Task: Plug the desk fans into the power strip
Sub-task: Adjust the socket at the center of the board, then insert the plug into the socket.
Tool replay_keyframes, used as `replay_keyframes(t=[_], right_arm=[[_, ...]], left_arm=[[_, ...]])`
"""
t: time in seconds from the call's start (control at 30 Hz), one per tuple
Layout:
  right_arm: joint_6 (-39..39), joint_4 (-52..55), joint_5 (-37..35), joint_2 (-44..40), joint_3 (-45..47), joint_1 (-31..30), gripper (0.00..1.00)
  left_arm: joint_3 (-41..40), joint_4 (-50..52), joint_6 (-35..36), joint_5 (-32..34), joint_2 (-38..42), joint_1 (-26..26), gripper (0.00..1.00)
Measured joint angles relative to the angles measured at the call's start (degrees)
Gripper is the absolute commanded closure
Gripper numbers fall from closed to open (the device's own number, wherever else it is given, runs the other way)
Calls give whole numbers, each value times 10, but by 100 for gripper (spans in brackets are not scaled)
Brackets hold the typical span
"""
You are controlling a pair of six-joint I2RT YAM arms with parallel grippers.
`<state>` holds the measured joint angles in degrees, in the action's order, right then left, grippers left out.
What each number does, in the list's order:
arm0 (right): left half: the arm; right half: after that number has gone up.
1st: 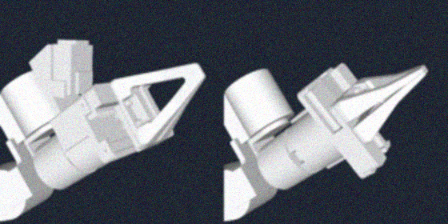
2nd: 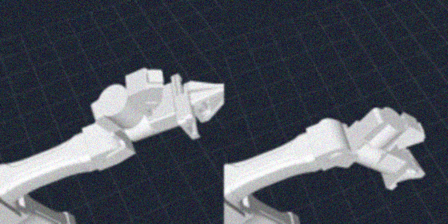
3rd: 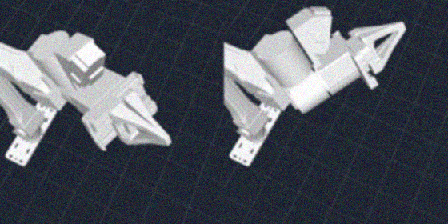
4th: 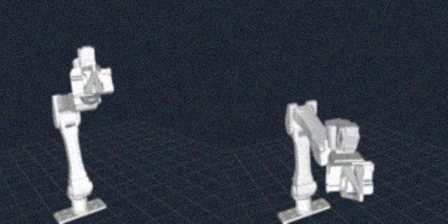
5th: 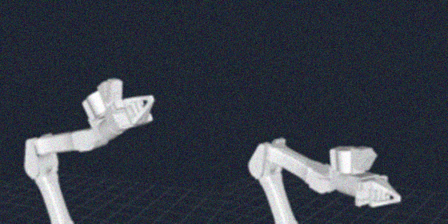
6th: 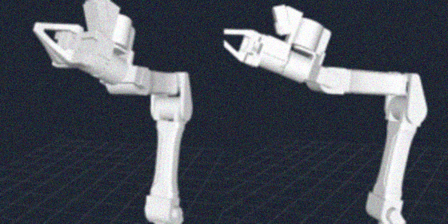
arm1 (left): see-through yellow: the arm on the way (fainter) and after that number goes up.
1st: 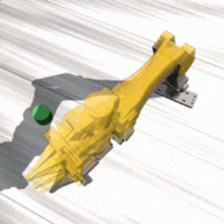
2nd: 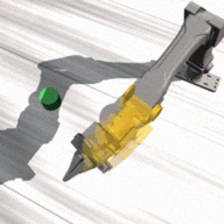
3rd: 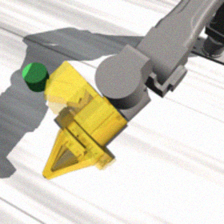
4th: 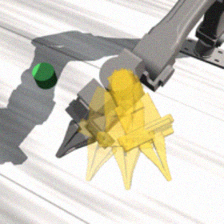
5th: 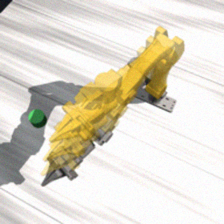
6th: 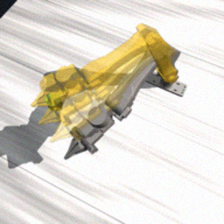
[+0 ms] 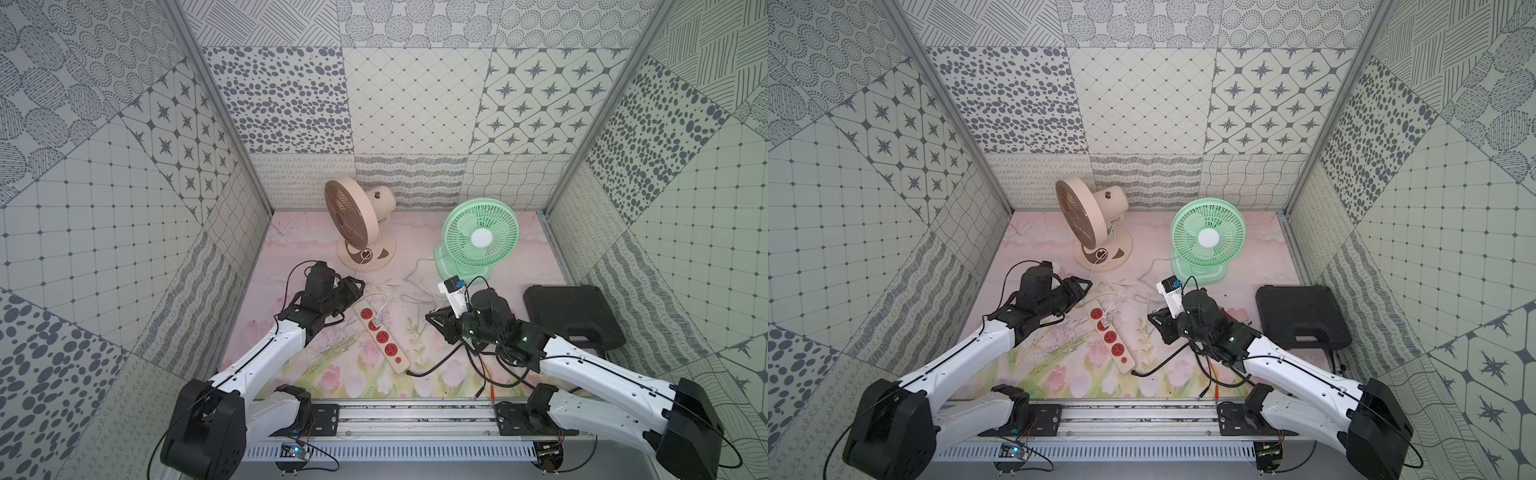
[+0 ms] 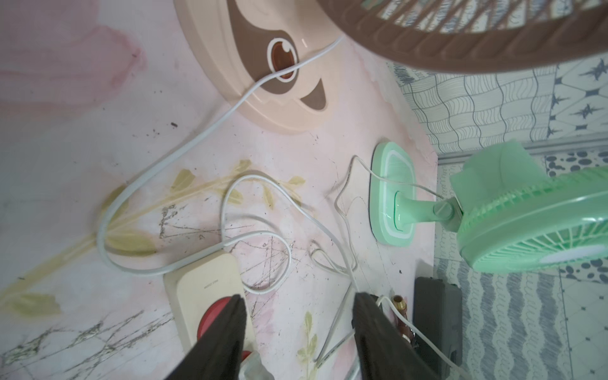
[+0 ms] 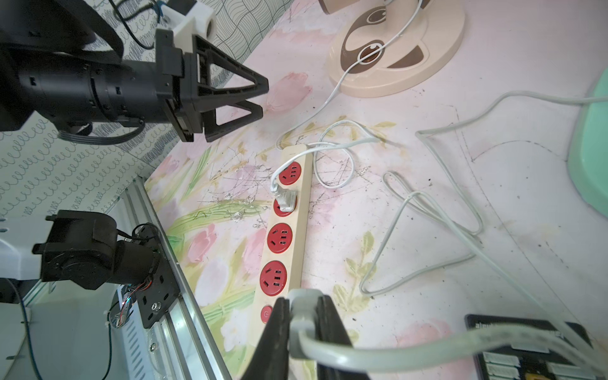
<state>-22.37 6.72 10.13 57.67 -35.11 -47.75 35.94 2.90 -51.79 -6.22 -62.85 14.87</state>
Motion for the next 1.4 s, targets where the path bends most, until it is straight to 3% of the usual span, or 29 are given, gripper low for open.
replay_keyframes(t=[0.13,0.37,0.67,1.2,1.4], right_arm=[[0,-1,12,0,0,7,100],[-2,-23,44,5,0,10,100],[-14,-94,49,92,-1,-15,100],[-12,-156,-70,228,-56,-95,100],[-10,-175,-80,267,-66,-110,100]], left_arm=[[-12,29,4,-4,78,0,18],[-50,79,-2,-13,203,0,1],[-95,99,-11,7,229,0,0],[-151,44,24,47,223,-4,1],[-166,21,53,45,225,-4,1]])
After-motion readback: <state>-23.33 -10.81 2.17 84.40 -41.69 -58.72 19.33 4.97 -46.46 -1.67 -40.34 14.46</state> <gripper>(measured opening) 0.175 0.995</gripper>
